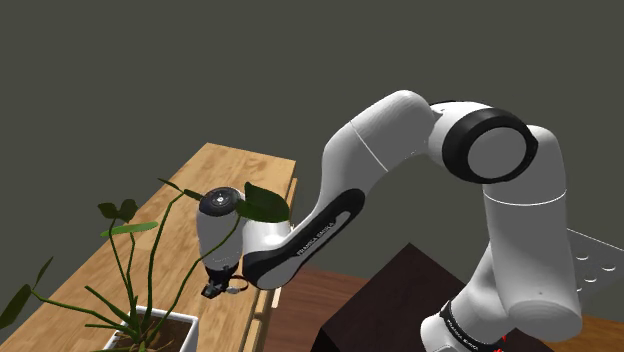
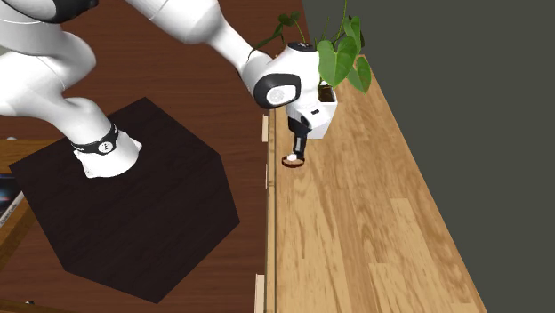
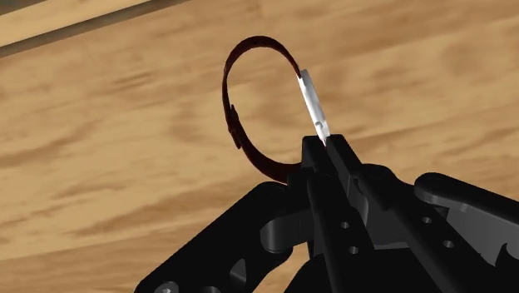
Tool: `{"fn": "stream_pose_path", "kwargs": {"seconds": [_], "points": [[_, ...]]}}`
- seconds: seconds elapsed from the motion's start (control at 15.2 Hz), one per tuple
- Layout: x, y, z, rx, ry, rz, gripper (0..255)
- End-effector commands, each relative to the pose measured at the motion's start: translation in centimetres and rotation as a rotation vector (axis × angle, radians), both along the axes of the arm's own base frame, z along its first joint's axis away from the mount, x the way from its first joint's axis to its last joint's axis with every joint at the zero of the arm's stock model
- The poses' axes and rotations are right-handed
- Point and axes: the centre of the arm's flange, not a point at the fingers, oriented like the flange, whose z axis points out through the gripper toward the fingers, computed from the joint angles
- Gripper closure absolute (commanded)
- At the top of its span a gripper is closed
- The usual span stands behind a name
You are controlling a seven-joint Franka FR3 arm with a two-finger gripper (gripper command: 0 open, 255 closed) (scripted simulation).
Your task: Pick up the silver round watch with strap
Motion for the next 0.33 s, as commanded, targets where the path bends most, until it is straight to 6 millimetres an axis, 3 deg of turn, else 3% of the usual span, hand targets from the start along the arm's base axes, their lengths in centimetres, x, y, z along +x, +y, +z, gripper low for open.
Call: {"fn": "stream_pose_path", "kwargs": {"seconds": [0.0, 0.26], "points": [[0.0, 0.0, 1.1, 0.0, 0.0, 0.0, 255], [0.0, 0.0, 2.2, 0.0, 0.0, 0.0, 255]]}}
